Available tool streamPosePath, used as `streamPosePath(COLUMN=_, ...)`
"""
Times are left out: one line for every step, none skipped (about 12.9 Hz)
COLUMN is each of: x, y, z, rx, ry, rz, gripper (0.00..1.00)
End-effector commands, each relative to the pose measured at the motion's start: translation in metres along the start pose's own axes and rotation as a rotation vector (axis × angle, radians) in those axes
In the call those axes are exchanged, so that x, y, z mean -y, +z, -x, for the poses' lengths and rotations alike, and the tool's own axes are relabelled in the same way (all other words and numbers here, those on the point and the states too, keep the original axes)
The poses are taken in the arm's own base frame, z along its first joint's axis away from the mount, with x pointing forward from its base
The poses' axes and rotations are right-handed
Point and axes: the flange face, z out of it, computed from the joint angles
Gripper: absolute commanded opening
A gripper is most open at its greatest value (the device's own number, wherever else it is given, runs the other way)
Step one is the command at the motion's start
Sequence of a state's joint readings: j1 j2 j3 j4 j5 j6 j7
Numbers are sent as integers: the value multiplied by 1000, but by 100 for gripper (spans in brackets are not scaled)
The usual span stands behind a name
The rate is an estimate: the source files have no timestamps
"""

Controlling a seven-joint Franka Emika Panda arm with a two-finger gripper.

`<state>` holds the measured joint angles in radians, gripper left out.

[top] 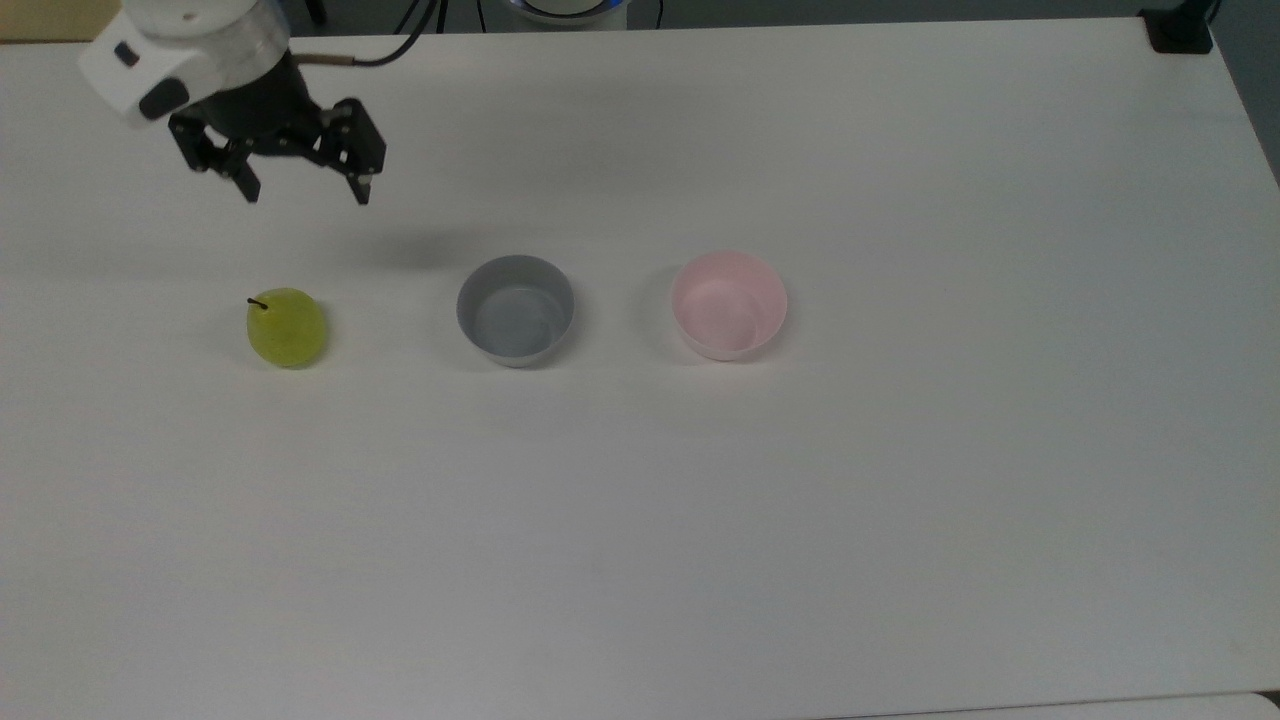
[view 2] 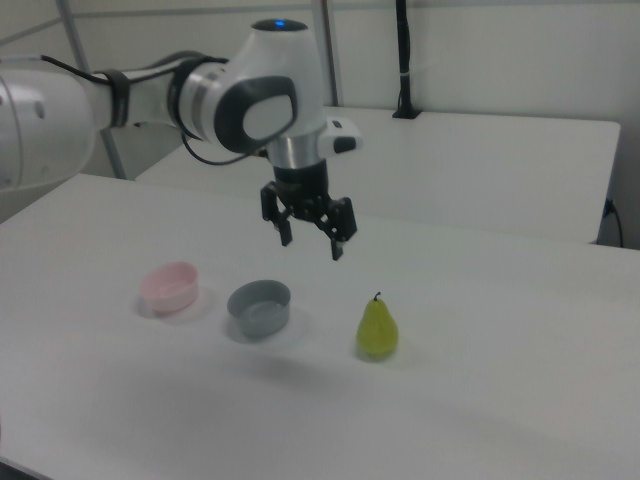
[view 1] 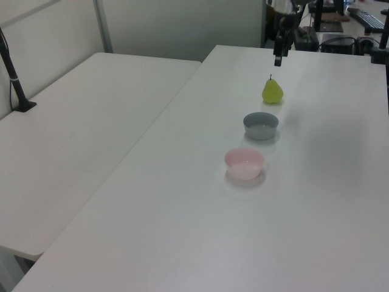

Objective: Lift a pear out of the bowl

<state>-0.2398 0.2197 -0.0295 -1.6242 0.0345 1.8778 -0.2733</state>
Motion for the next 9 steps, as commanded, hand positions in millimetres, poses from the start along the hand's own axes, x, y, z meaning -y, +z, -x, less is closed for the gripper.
streamPosePath(x=36, y=-64, z=37, rx=40, ry=23, rz=0, gripper=100)
streamPosePath(x=49, y=-74, z=44, rx=57, ry=9, rz=-7, gripper=100)
streamPosePath(x=63, y=-92, z=56, rx=75, ry=19, rz=-13, gripper=100)
streamPosePath(x=72, y=-100, z=62, rx=79, ry=31, rz=-15, gripper=100)
streamPosePath(x=84, y=-108, z=67, rx=79, ry=40, rz=-15, gripper=100)
streamPosePath(x=93, y=-116, z=72, rx=77, ry=56, rz=-20, gripper=100)
streamPosePath(x=97, y=-126, z=79, rx=66, ry=68, rz=-23, gripper=100)
streamPosePath(x=101, y=-129, z=83, rx=62, ry=62, rz=-26, gripper=100)
streamPosePath(x=105, y=-131, z=84, rx=53, ry=47, rz=-37, gripper=100)
